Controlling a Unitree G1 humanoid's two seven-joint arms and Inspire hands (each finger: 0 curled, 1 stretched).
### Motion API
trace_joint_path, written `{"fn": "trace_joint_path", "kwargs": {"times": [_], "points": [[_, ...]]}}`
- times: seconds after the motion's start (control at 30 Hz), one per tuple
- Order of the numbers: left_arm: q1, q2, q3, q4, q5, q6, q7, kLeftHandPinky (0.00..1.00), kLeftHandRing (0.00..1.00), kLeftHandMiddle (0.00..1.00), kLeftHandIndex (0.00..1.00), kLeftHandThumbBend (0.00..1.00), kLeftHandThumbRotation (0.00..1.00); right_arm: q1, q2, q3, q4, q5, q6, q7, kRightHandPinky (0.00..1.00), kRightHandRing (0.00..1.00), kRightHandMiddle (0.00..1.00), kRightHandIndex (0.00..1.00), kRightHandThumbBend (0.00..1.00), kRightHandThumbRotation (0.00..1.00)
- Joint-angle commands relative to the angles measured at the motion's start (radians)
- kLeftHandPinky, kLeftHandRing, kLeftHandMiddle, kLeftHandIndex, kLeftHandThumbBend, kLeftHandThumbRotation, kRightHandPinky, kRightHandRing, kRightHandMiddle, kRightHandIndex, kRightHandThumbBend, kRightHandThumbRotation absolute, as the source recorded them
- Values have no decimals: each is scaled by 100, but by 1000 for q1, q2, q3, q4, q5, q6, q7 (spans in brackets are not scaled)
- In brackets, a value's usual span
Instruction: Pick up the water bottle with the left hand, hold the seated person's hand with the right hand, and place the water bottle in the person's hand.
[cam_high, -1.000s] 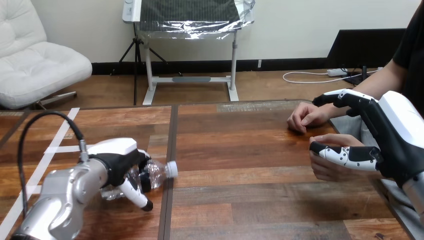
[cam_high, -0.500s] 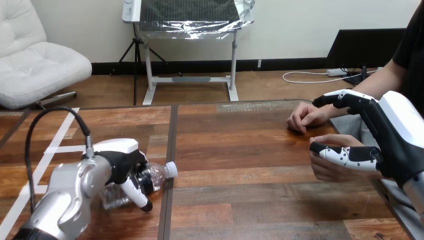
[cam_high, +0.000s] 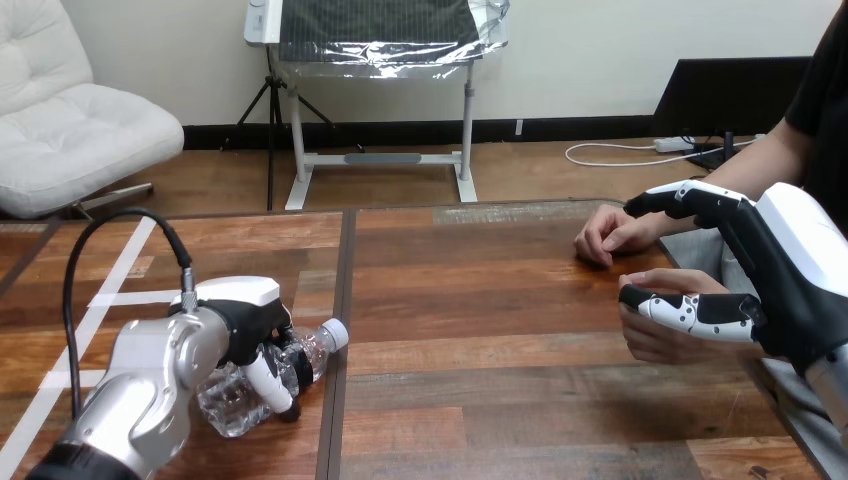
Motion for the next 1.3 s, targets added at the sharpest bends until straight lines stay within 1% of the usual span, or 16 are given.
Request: {"fn": "trace_joint_path", "kwargs": {"times": [0.0, 0.07, 0.1, 0.17, 0.27, 0.37, 0.4, 0.47, 0.5, 0.57, 0.63, 0.77, 0.87, 1.1, 1.27], "points": [[-64, -22, -14, 49, 22, -12, 63, 56, 63, 68, 69, 68, 15, -48, -11, -31, -27, 4, -21, -11, 77, 78, 77, 71, 62, 0], [-62, -28, -13, 54, 21, -11, 86, 50, 57, 64, 65, 69, 11, -47, -14, -31, -31, -1, -17, -8, 77, 78, 77, 71, 62, 0], [-59, -30, -13, 60, 22, -18, 107, 48, 55, 62, 63, 70, 9, -46, -12, -32, -38, 0, -10, -5, 77, 78, 77, 71, 62, 0], [-57, -32, -15, 68, 24, -28, 131, 42, 50, 58, 58, 70, 5, -45, -9, -33, -45, 2, -2, -2, 77, 78, 77, 71, 62, 0], [-56, -41, -12, 80, 17, -29, 150, 40, 47, 55, 55, 69, 2, -46, -12, -35, -33, 3, -19, -9, 77, 77, 76, 71, 62, 0], [-51, -48, -16, 85, 27, -23, 187, 38, 45, 52, 53, 69, 1, -46, -10, -36, -40, 5, -12, -6, 77, 77, 76, 70, 62, 0], [-47, -51, -14, 90, 26, -25, 205, 37, 44, 52, 52, 69, 1, -46, -10, -37, -36, 7, -20, -8, 77, 77, 76, 70, 62, 0], [-44, -54, -11, 97, 22, -29, 226, 37, 45, 53, 53, 68, 1, -46, -10, -38, -30, 10, -31, -12, 77, 77, 76, 70, 62, 0], [-39, -53, -12, 93, 26, -34, 246, 37, 46, 53, 53, 68, 0, -46, -10, -39, -28, 10, -31, -13, 76, 76, 75, 70, 62, 0], [-33, -51, -15, 88, 31, -38, 268, 36, 45, 52, 53, 68, 0, -46, -9, -39, -27, 9, -29, -14, 76, 76, 75, 70, 62, 0], [-32, -55, -14, 104, 28, -43, 289, 36, 44, 52, 53, 68, 0, -46, -6, -40, -30, 15, -24, -10, 75, 76, 75, 70, 62, 0], [-30, -63, -7, 113, 18, -35, 298, 35, 44, 52, 52, 67, 0, -46, -6, -41, -30, 15, -25, -9, 75, 75, 74, 70, 62, 0], [-23, -60, -4, 101, 12, -38, 304, 36, 45, 53, 53, 66, 0, -46, -6, -41, -30, 13, -27, -10, 74, 75, 74, 70, 62, 0], [9, -55, 20, 101, -21, -101, 393, 40, 48, 54, 53, 67, 0, -46, -5, -39, -36, 3, -16, -10, 74, 74, 73, 69, 61, 0], [29, -48, 32, 92, -41, -134, 438, 41, 48, 54, 53, 67, 0, -47, -6, -39, -36, -3, -11, -11, 73, 74, 73, 69, 61, 0]]}}
